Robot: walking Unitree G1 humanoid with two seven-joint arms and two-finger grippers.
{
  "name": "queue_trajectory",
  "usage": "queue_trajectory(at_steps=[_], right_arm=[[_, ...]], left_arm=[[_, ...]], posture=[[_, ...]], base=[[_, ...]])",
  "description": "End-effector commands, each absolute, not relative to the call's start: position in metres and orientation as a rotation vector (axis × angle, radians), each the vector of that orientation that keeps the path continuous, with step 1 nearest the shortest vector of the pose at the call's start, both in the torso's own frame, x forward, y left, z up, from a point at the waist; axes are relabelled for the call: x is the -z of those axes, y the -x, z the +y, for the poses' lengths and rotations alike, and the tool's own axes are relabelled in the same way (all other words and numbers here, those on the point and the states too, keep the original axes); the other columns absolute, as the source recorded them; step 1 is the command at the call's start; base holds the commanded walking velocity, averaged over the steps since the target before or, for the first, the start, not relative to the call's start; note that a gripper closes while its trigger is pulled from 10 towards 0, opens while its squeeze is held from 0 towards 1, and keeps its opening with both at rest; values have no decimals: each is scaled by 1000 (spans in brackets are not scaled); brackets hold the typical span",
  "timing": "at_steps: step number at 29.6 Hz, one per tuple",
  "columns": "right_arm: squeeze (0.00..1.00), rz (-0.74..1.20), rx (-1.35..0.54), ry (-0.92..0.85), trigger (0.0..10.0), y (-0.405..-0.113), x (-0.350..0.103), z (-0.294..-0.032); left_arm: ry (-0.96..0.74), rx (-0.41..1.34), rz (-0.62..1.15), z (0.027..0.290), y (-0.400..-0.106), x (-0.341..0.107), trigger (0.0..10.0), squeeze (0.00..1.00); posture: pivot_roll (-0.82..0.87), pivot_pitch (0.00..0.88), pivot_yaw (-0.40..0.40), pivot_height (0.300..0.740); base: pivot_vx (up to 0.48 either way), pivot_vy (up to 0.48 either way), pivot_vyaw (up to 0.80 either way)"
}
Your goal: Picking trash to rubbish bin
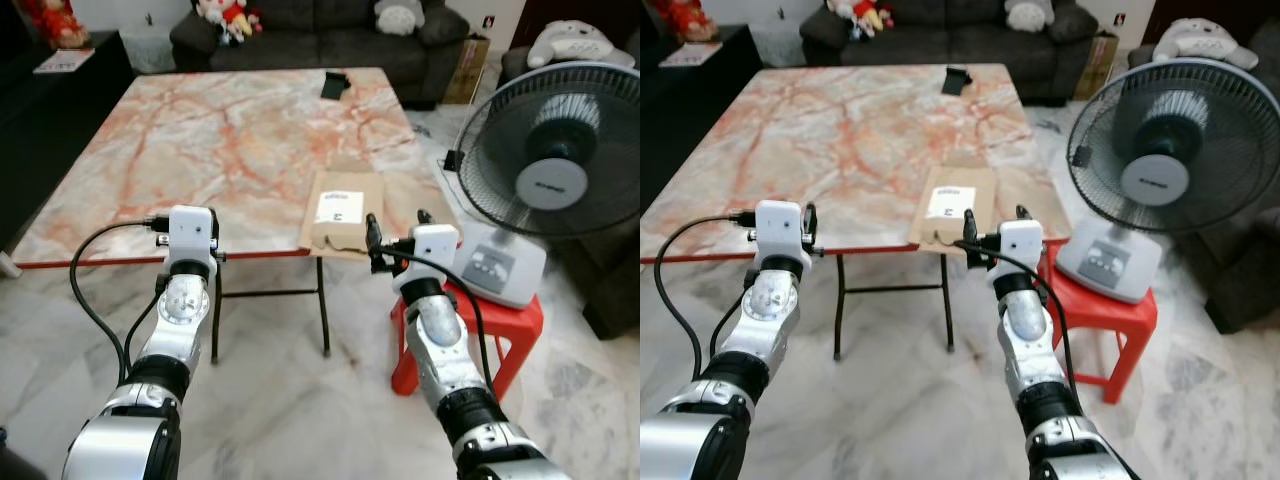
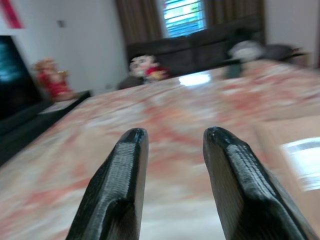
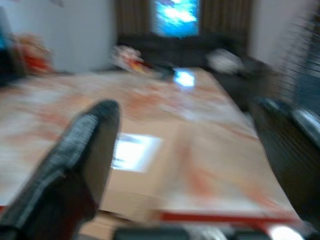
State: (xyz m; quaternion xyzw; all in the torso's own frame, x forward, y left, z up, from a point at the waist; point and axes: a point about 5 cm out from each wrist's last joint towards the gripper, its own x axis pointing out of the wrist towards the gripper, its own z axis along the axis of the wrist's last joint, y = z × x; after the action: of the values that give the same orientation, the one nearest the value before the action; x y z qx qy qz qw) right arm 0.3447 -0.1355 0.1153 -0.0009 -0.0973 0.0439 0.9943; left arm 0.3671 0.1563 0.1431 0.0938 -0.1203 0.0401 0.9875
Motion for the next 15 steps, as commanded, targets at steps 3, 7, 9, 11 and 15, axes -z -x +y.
queue_trajectory(at_steps=[3,7,9,11,15], right_arm=[[0,-225,-98,-22,10000,-348,-125,-128],[0,-223,-95,-34,10000,-348,-124,-128],[0,-227,-96,-39,10000,-348,-125,-128],[0,-231,-98,-26,10000,-348,-126,-128],[0,-244,-112,2,10000,-347,-128,-126]], left_arm=[[-219,-97,-252,166,-369,-149,10000,0],[-222,-97,-255,166,-369,-149,10000,0],[-223,-97,-257,166,-369,-150,10000,0],[-224,-98,-258,166,-369,-151,10000,0],[-226,-99,-262,166,-370,-152,10000,0]], posture=[[-106,0,-4,740],[-106,0,-4,740],[-104,0,-4,740],[-104,0,-4,740],[-103,1,-5,740]], base=[[365,0,0],[368,0,0],[368,0,0],[368,0,0],[368,0,200]])
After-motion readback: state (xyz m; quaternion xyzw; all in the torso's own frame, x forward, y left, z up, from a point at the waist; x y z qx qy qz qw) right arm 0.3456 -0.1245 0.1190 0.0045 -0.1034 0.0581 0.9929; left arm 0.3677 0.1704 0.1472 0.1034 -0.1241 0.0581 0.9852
